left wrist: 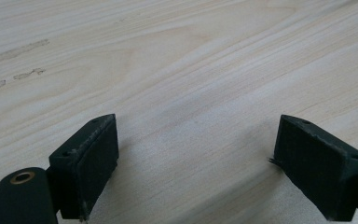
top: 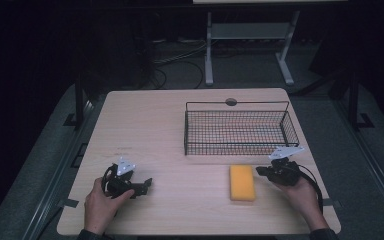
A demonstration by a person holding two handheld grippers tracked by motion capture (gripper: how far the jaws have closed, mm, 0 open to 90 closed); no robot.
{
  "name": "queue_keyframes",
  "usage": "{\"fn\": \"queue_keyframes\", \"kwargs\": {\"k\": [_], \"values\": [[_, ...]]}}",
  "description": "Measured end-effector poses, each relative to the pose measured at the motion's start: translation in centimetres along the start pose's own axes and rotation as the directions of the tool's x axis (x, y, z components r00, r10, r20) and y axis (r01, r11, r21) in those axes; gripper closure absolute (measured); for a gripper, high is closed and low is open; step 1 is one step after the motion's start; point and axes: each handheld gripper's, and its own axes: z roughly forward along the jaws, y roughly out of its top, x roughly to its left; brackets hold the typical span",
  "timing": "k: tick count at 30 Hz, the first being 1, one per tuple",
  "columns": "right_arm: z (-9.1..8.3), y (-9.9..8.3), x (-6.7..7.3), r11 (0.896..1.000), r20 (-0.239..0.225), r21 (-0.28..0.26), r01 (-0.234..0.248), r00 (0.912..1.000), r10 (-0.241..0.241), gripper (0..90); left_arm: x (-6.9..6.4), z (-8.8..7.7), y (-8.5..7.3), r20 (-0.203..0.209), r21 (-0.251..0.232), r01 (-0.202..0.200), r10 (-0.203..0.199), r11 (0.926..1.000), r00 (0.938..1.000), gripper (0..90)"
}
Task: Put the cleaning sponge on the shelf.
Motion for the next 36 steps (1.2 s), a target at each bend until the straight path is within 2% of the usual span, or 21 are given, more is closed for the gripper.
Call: {"fn": "queue_keyframes", "kwargs": {"k": [20, 36], "values": [[2.0, 1.6, 0.4, 1.0, -0.018, 0.006, 0.021, 0.9996, -0.021, 89.9, 0.0, 0.0, 0.0, 0.002, 0.0, 0.004, -0.004, 1.0, 1.0, 12.9], [3.4, 3.6, 1.8, 0.998, -0.055, 0.004, 0.057, 0.9969, -0.057, 89.9, 0.0, 0.0, 0.0, 0.001, 0.0, 0.005, -0.005, 1.0, 1.0, 12.9]]}}
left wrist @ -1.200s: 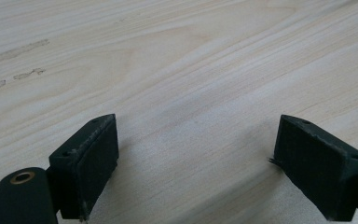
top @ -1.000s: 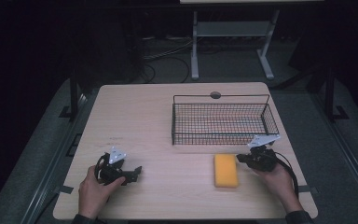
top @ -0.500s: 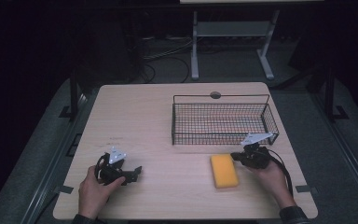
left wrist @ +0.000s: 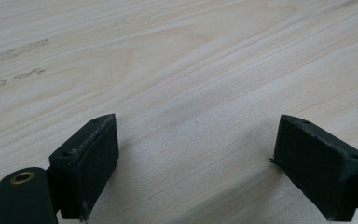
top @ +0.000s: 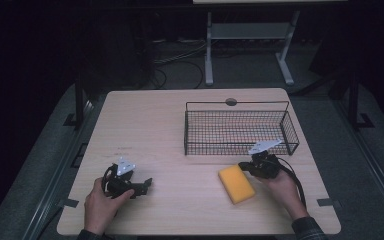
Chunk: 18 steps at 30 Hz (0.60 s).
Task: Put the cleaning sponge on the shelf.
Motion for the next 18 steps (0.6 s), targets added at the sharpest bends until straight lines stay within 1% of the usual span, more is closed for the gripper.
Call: {"fn": "queue_keyframes", "kwargs": {"k": [2, 4, 6, 18], "values": [[0.1, 0.1, 0.0, 1.0, -0.003, -0.001, 0.009, 1.0, -0.009, 89.9, 0.0, 0.0, 0.0, 0.0, 0.0, 0.0, 0.0, 1.0, 1.0, 12.9], [0.1, 0.1, 0.1, 1.0, -0.006, -0.003, 0.004, 1.0, -0.004, 89.9, 0.0, 0.0, 0.0, 0.0, 0.0, 0.0, 0.0, 1.0, 1.0, 12.9], [0.2, 0.3, 0.2, 1.0, -0.01, -0.001, 0.011, 0.9999, -0.011, 89.9, 0.0, 0.0, 0.0, -0.001, 0.0, 0.001, -0.001, 1.0, 1.0, 12.9], [1.0, 1.3, 1.3, 0.999, -0.041, 0.006, 0.041, 0.9983, -0.04, 89.9, 0.0, 0.0, 0.0, -0.001, 0.0, 0.001, -0.001, 1.0, 1.0, 12.9]]}}
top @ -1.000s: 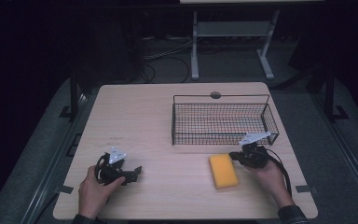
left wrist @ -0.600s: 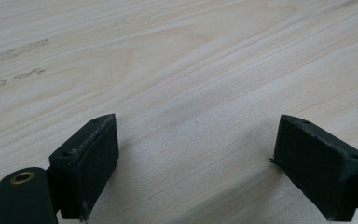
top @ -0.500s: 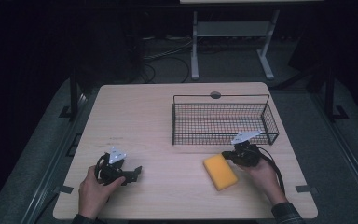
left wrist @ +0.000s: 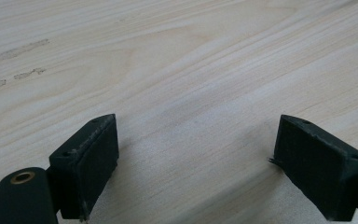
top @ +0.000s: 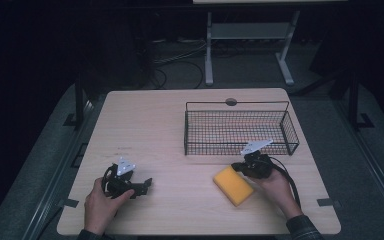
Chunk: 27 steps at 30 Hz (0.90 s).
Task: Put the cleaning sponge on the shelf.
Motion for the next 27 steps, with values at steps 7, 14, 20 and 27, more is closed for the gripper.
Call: {"fn": "queue_keyframes", "kwargs": {"k": [7, 14, 20, 27], "values": [[0.6, 0.6, 0.8, 1.0, -0.026, 0.005, 0.02, 0.9994, -0.02, 89.9, 0.0, 0.0, 0.0, -0.001, 0.0, 0.001, -0.001, 1.0, 1.0, 12.9], [1.0, 1.0, 1.4, 0.999, -0.045, 0.01, 0.036, 0.9983, -0.036, 89.9, 0.0, 0.0, 0.0, -0.001, 0.0, 0.002, -0.002, 1.0, 1.0, 12.9], [1.4, 1.2, 1.9, 0.999, -0.064, 0.02, 0.042, 0.9971, -0.041, 89.9, 0.0, 0.0, 0.0, -0.001, 0.0, 0.002, -0.002, 1.0, 1.0, 12.9], [0.9, 1.2, 1.7, 1.0, -0.059, 0.013, 0.021, 0.9981, -0.021, 89.8, 0.0, 0.0, 0.0, -0.002, -0.001, 0.003, -0.003, 1.0, 1.0, 12.9]]}}
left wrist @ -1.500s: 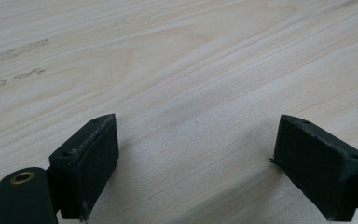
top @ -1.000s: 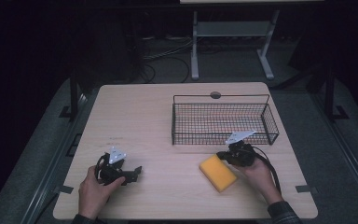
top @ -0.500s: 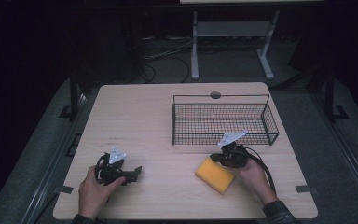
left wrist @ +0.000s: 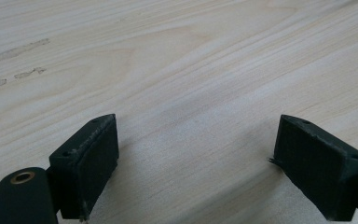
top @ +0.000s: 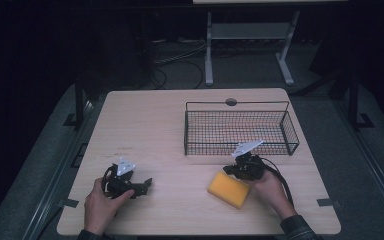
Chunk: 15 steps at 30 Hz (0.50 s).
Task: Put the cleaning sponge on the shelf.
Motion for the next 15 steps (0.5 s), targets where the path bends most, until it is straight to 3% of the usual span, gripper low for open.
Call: {"fn": "queue_keyframes", "kwargs": {"k": [9, 15], "values": [[-1.3, -0.5, -0.6, 0.999, 0.015, 0.01, -0.033, 0.9994, 0.032, 86.2, 0.0, 0.0, 0.0, 0.0, 0.0, 0.001, -0.001, 1.0, 1.0, 12.9], [-2.1, -1.2, -0.9, 0.998, 0.029, 0.015, -0.059, 0.9978, 0.059, 76.9, 0.0, 0.0, 0.0, -0.001, 0.0, 0.0, 0.0, 1.0, 1.0, 12.9]]}}
